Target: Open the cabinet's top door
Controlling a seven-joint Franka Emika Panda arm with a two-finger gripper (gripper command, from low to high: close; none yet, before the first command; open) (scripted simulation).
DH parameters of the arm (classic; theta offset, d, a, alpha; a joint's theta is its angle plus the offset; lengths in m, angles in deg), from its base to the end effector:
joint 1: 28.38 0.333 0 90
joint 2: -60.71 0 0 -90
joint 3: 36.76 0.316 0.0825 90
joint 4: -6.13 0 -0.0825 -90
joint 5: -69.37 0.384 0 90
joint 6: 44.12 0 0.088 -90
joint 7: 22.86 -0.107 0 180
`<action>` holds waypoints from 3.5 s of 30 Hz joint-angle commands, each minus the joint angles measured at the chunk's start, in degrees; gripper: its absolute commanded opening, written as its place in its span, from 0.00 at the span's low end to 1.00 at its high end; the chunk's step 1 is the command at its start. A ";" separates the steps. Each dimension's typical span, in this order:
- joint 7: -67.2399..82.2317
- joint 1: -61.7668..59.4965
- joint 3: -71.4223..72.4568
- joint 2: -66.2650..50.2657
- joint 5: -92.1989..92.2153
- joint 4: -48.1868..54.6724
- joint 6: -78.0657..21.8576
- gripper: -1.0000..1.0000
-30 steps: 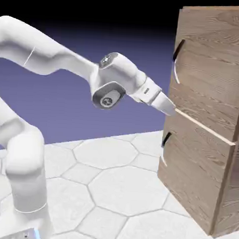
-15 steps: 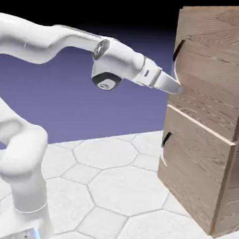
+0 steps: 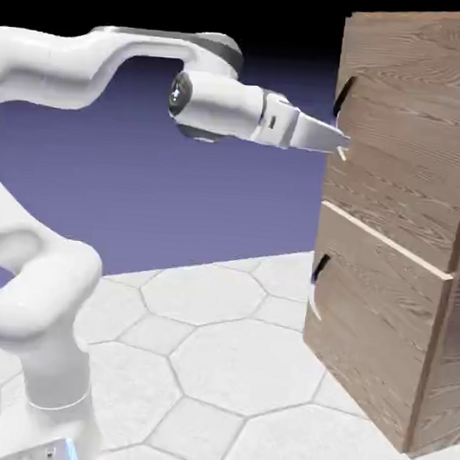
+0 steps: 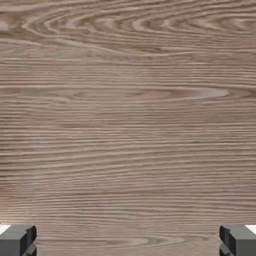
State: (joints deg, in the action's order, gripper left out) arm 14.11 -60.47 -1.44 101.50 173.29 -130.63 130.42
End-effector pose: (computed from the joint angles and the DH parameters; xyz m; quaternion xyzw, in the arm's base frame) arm 0.3883 0.0054 0.6096 -0.7069 0.3163 -0.5894 0.2298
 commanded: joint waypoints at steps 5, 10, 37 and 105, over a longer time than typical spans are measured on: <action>9.53 -3.93 4.24 0.97 12.46 2.91 0.06 0.50; 19.05 -7.86 8.47 1.95 24.93 5.82 0.13 0.50; 40.97 -15.90 16.75 -0.87 49.12 12.62 -5.56 0.00; 18.87 67.82 -118.81 -6.19 -55.21 31.76 -121.09 0.00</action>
State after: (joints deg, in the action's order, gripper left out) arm 32.99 7.35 -120.27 95.30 118.06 -98.88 9.27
